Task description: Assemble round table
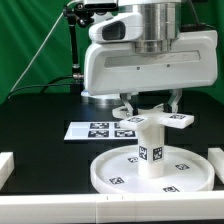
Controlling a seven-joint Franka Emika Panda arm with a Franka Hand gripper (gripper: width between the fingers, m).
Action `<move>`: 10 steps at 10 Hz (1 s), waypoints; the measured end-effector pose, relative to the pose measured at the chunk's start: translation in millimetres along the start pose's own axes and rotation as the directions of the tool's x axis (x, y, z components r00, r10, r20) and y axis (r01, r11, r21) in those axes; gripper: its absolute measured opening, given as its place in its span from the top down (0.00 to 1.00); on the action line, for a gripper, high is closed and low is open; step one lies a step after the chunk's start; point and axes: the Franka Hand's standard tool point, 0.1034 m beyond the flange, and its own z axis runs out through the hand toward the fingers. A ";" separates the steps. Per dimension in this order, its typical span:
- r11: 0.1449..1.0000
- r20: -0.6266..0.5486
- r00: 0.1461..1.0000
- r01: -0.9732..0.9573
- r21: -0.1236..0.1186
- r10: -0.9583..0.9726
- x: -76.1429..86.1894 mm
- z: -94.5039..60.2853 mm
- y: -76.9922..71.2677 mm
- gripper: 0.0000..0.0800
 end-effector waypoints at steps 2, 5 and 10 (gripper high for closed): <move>0.988 0.000 0.988 -0.154 0.000 0.154 0.0 0.1 -0.2 0.45; 0.879 -0.025 0.879 -0.476 0.029 0.476 2.4 -0.1 -5.2 0.45; 0.489 0.000 0.490 -0.871 0.057 0.872 2.8 0.1 -11.0 0.45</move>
Offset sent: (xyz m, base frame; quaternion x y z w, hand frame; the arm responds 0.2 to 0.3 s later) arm -0.0092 0.0059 0.0002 0.0045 0.0190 0.3141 0.9492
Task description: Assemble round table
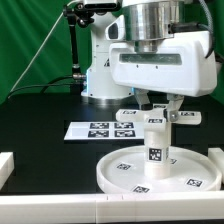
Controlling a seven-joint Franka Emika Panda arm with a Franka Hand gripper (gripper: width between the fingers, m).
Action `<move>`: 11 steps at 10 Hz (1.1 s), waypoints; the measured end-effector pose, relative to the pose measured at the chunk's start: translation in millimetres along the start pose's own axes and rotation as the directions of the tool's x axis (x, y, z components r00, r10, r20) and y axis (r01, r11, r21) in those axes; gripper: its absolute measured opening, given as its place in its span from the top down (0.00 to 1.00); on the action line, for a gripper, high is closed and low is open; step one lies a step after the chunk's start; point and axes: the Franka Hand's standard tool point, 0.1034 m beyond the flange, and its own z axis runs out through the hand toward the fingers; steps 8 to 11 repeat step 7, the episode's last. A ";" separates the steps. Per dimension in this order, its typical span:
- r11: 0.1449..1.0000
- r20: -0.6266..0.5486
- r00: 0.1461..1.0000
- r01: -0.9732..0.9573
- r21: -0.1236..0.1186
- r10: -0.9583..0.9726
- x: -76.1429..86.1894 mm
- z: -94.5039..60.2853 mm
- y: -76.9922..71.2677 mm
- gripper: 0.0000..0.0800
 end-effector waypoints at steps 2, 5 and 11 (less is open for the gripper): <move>0.989 0.001 0.989 -0.150 0.004 0.150 -0.1 0.3 -0.7 0.45; 0.988 0.003 0.988 -0.153 0.005 0.153 -0.5 0.6 -0.8 0.44; 0.989 0.003 0.989 -0.150 0.004 0.150 -0.8 0.9 -0.8 0.25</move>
Offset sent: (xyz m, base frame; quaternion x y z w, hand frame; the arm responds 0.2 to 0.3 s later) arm 0.0000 0.0000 0.0000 0.0000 0.0000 0.0000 1.0000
